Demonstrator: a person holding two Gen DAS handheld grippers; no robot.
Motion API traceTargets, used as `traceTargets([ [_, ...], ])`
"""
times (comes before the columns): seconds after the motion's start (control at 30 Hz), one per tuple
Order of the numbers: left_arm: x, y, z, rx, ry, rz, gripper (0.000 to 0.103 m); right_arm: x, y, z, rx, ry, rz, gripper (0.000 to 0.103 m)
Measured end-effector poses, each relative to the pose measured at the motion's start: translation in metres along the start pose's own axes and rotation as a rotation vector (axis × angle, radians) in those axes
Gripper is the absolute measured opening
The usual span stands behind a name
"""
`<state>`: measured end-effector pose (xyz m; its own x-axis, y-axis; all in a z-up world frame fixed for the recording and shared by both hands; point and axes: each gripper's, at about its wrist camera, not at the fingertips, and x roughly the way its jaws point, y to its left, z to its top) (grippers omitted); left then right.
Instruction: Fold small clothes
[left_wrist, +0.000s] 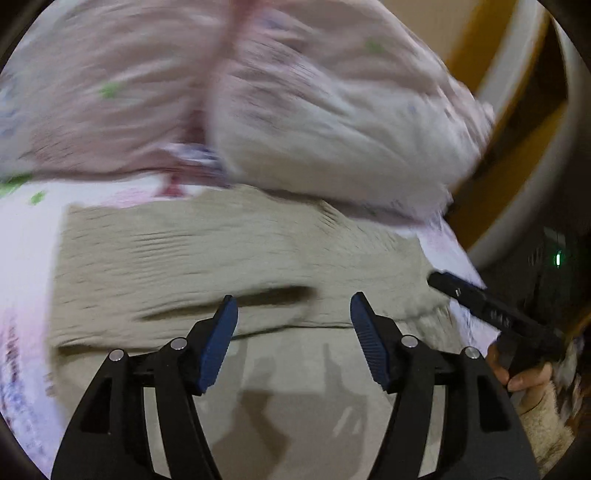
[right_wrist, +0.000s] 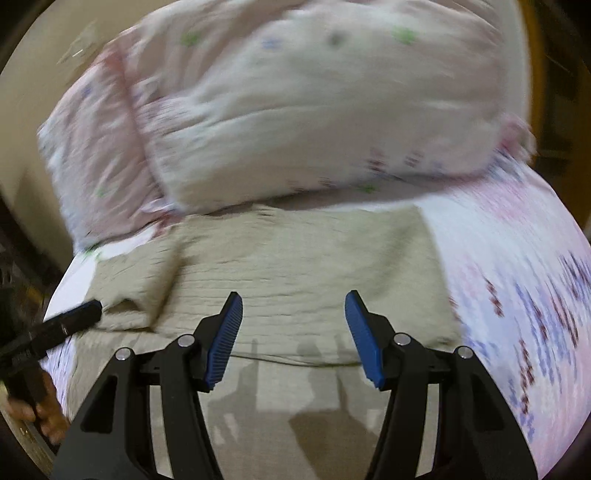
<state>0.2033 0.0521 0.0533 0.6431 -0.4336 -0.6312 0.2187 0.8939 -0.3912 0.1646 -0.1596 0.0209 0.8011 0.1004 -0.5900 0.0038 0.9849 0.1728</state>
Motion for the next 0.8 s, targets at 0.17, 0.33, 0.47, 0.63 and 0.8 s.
traceTargets([
  [0.17, -0.024, 0.092, -0.002, -0.259, -0.031, 0.011, 0.062, 0.018, 0.087, 0.006, -0.290, -0.013, 0.132, 0.049],
  [0.33, -0.014, 0.127, -0.015, -0.372, 0.022, 0.005, 0.057, 0.052, 0.166, -0.005, -0.577, -0.005, 0.138, 0.037],
  [0.47, -0.011, 0.136, -0.020, -0.390, 0.028, 0.003, 0.054, 0.078, 0.198, -0.025, -0.773, 0.010, 0.033, 0.034],
  [0.63, -0.012, 0.139, -0.020, -0.396, 0.026, -0.010, 0.054, 0.085, 0.203, -0.041, -0.863, 0.003, -0.009, 0.035],
  [0.8, -0.012, 0.140, -0.021, -0.401, 0.025, -0.015, 0.054, 0.090, 0.208, -0.044, -0.872, 0.000, -0.013, 0.033],
])
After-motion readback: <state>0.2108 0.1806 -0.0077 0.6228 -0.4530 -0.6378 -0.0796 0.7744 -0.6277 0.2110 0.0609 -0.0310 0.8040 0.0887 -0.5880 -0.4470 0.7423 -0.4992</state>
